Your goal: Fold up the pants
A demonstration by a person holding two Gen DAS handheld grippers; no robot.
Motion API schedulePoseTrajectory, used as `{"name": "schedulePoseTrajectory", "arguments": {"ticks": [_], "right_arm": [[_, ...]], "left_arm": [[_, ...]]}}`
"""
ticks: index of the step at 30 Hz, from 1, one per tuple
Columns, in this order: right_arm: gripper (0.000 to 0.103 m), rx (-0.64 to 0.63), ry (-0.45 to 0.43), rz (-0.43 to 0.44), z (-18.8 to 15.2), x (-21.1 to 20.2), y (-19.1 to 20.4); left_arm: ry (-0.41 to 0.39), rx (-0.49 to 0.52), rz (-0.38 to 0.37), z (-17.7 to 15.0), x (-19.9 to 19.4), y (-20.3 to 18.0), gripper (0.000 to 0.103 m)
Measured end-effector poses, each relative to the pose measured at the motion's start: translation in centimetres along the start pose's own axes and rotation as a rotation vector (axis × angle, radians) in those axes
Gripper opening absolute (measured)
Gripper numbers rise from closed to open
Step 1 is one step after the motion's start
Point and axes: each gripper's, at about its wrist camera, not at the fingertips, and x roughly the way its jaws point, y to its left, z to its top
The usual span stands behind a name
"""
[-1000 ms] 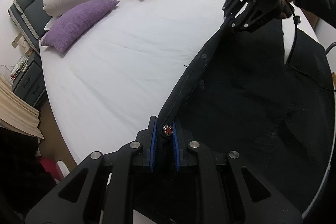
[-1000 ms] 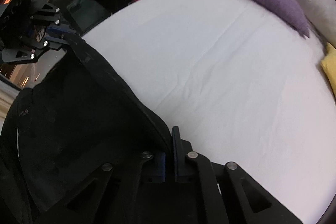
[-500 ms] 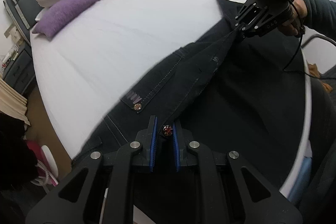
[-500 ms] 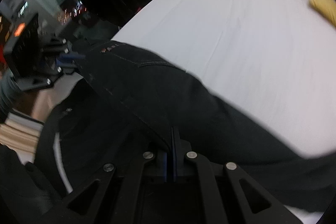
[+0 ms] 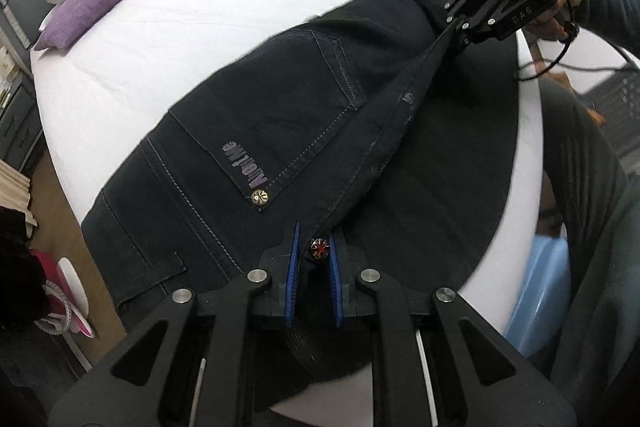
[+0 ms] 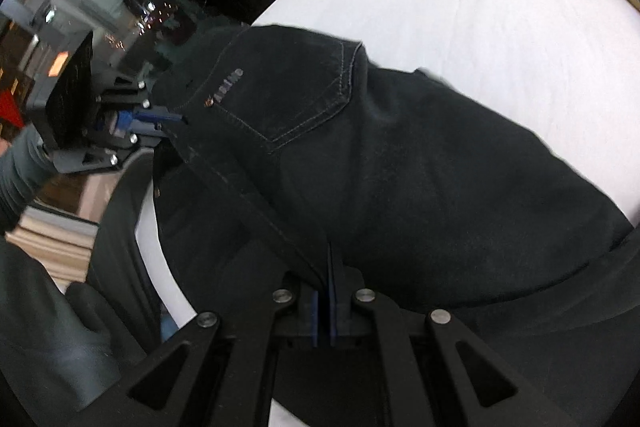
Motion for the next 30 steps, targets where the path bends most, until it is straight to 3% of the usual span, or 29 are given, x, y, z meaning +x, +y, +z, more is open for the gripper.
{"name": "schedulePoseTrajectory", "arguments": {"ticks": [7, 11, 26, 30], "right_arm": [[0.004, -0.074, -0.018, -0.155, -0.1, 1.0, 0.7], [0.004, -0.052, -0.065, -0.172, -0.4, 1.1, 1.3], [0.005, -0.079, -0.068, -0.257, 0.8, 4.6, 4.1], [0.012, -0.083, -0.073, -0.298, -1.2, 6.6, 7.7]], "left_arm": [[0.021, 0.068, -0.01, -1.8, 0.5, -2.2, 0.012], [0.023, 0.083, -0.028, -2.6, 0.4, -3.1, 0.012], [0.007, 0.094, -0.024, -3.8, 0.2, -3.3, 0.013], [-0.001, 0.05, -0.04, -4.1, 0.3, -2.2, 0.018]]}}
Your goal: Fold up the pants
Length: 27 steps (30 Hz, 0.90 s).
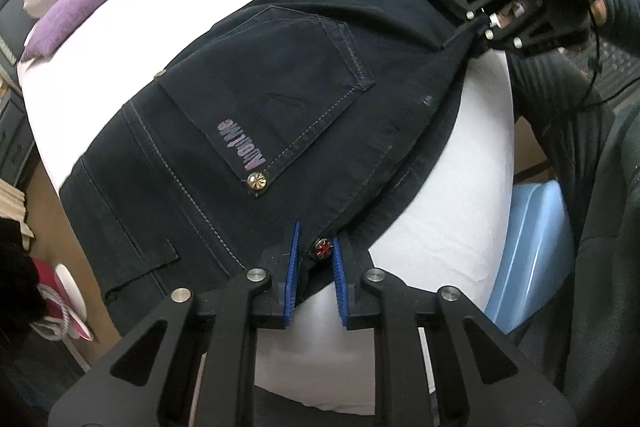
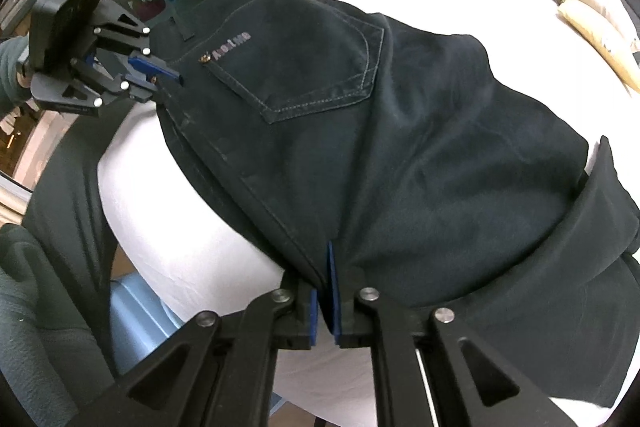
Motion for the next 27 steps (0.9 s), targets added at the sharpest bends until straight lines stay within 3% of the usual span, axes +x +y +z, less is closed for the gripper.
{"name": "schedulePoseTrajectory", "arguments": {"ticks": [2, 4, 5, 6, 8, 13, 16, 18, 20, 21, 24, 27], "right_arm": [[0.014, 0.021, -0.019, -0.012, 0.1, 0.1, -0.3], [0.021, 0.03, -0.028, -0.011, 0.2, 0.2, 0.1], [0.032, 0.044, -0.022, 0.0, 0.3, 0.1, -0.1], [0.05, 0.051, -0.018, 0.009, -0.2, -0.3, -0.4], [0.057, 0.058, -0.023, 0.013, -0.1, -1.1, -0.5], [0.057, 0.137, -0.156, 0.044, -0.1, -3.9, -0.9], [0.057, 0.242, -0.225, 0.108, 0.5, -4.5, -2.8], [0.056, 0.297, -0.23, 0.134, 0.4, -3.2, -3.6], [0.056, 0.364, -0.174, 0.135, -0.5, -0.7, -4.5], [0.047, 0.401, -0.117, 0.112, -1.2, 0.4, -5.0], [0.042, 0.451, -0.149, 0.127, -3.1, -0.8, -6.1], [0.042, 0.505, -0.194, 0.083, -4.1, -3.6, -8.6]], "left_arm": [[0.007, -0.037, -0.013, -0.3, -0.4, 0.5, 0.025], [0.019, -0.054, -0.003, -0.4, -0.9, 0.9, 0.043], [0.014, -0.066, -0.003, -0.6, -1.6, 1.1, 0.066], [0.0, -0.079, 0.0, -0.9, -2.3, 1.1, 0.073], [-0.025, -0.11, 0.006, -1.1, -4.0, 1.6, 0.073], [-0.142, -0.24, 0.015, 1.0, -7.3, 2.5, 0.073], [-0.237, -0.29, -0.029, 4.2, -6.8, 1.8, 0.073], [-0.257, -0.318, -0.067, 5.8, -5.2, 1.3, 0.073], [-0.234, -0.347, -0.09, 7.4, -2.3, 1.0, 0.073], [-0.189, -0.372, -0.098, 8.0, -0.1, 1.1, 0.073], [-0.045, -0.428, -0.063, 8.0, 5.0, 0.7, 0.07], [-0.042, -0.371, -0.011, 8.3, 5.0, -0.3, 0.07]]}}
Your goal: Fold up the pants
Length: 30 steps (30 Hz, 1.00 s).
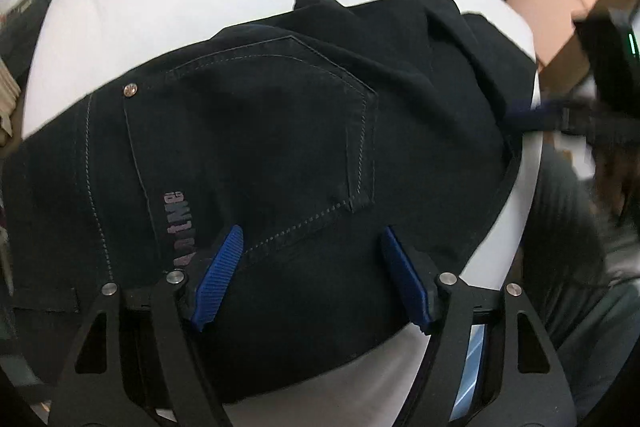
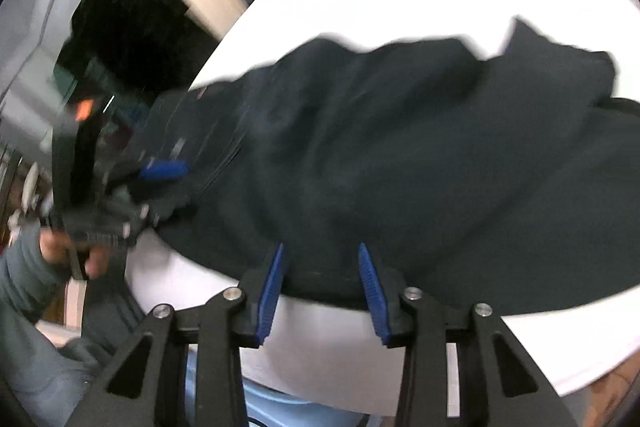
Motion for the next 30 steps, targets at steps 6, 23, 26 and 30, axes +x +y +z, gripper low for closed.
{"name": "schedulePoseTrajectory", "arguments": {"ticks": [6, 23, 26, 30], "right_arm": [[0.042, 0.213, -0.157, -0.163, 7.7, -4.1, -7.7], [0.057, 0.33, 0.101, -0.503, 19.2, 9.4, -13.8], [0.057, 0.323, 0.126, -0.528, 18.7, 10.4, -13.6], [0.034, 0.336, 0.1, -0.508, 17.8, 9.7, -13.4]], "left_arm": [[-0.155, -0.093, -0.081, 4.3, -2.9, 0.1, 0.07], [-0.052, -0.195, -0.045, 6.4, 4.3, 1.9, 0.07], [-0.054, -0.185, -0.035, 6.1, 4.2, 1.7, 0.07], [-0.057, -0.181, -0.029, 5.3, 4.7, 0.6, 0.07]]}}
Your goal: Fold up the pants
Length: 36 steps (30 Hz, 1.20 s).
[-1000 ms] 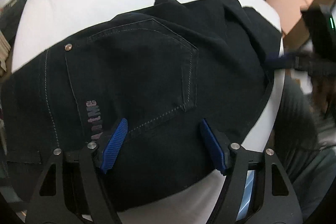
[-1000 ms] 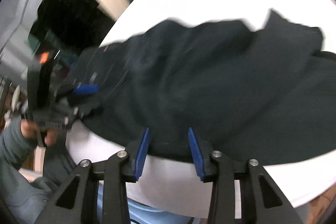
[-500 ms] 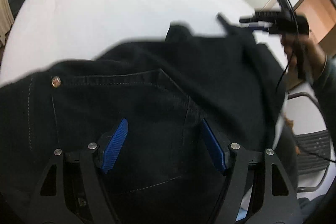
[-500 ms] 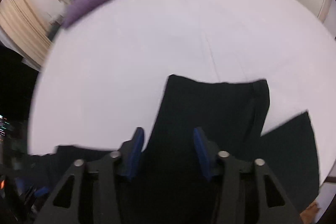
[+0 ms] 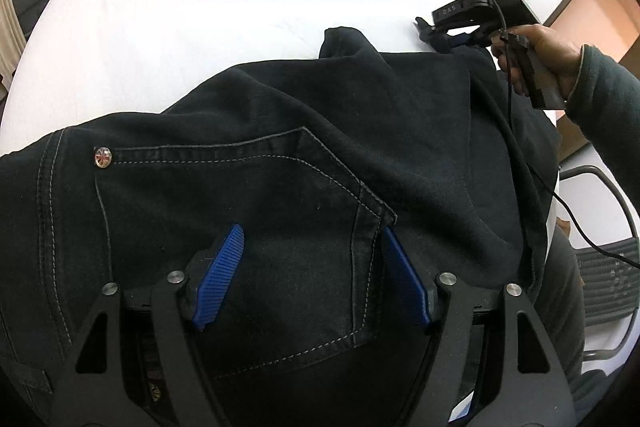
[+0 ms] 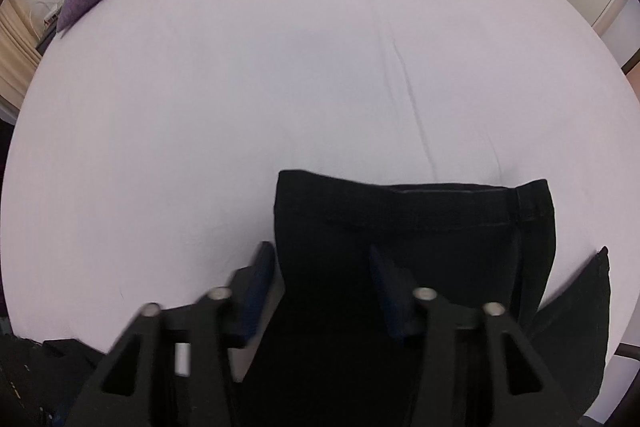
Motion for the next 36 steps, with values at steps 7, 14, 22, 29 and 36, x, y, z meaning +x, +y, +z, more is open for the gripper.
{"name": "schedulePoseTrajectory", "arguments": {"ticks": [7, 14, 22, 29, 36], "right_arm": [[0.006, 0.111, -0.05, 0.12, -1.9, -2.6, -3.6], [0.006, 0.314, -0.303, 0.261, -9.1, -10.5, -12.0], [0.006, 0.776, -0.487, 0.351, -23.4, -11.2, -26.0], [0.006, 0.994, -0.493, 0.446, -31.1, -6.2, -28.7], [0.006, 1.032, -0.563, 0.495, -33.9, -7.7, -30.4]], "left_arm": [[-0.002, -0.001, 0.011, -0.8, 0.3, -0.5, 0.07], [0.008, -0.015, 0.022, -0.5, 0.3, -0.3, 0.071], [0.011, -0.074, 0.043, 0.4, 0.4, -0.5, 0.072], [0.022, -0.12, 0.072, 1.5, 0.5, -1.0, 0.074], [0.03, -0.12, 0.097, 2.0, 0.8, -2.5, 0.077]]}}
